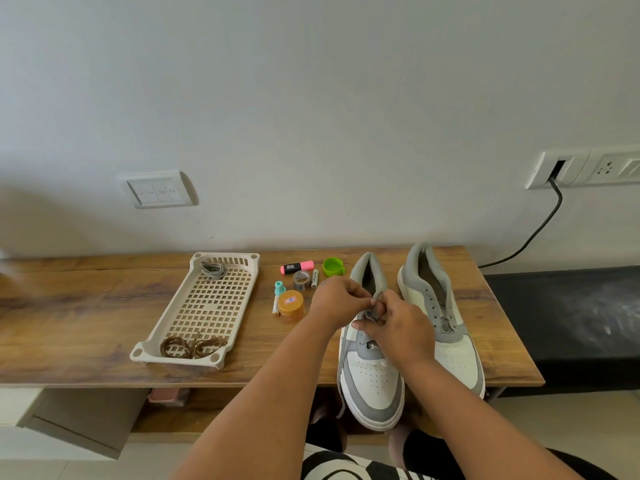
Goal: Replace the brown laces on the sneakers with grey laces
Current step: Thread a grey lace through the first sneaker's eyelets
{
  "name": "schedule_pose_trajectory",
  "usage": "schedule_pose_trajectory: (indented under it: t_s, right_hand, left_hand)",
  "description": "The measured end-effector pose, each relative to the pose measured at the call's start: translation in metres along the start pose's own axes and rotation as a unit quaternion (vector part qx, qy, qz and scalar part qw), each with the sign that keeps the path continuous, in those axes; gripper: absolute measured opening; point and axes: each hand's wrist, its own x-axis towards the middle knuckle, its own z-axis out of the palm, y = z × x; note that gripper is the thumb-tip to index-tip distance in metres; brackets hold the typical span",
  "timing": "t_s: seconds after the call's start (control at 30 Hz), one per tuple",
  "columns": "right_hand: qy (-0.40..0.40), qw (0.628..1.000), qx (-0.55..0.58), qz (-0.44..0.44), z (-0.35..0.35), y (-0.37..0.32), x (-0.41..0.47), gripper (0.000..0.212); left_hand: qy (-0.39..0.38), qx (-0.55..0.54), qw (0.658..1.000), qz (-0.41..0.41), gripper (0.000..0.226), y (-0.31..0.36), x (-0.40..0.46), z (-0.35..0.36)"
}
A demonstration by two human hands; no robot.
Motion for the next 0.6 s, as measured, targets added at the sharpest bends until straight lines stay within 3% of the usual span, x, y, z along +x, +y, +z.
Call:
schedule_pose_trajectory:
  t_s: [0.17,0.6]
  right_hand:
    - [0.002,1.000,0.006,-0.004,0.0005,0.0014,-0.0009,0.046]
    - [0.009,1.000,-0.010,-0.018,0.0019,0.0028,-0.0033,0.039]
  left_hand:
    - [-0.017,-0.003,1.000,0.013,0.008,0.0008,-0.0014,-0.0001]
    - [0.047,-0.019,0.998,0.044,0.010,0.0003,0.0038,0.0066]
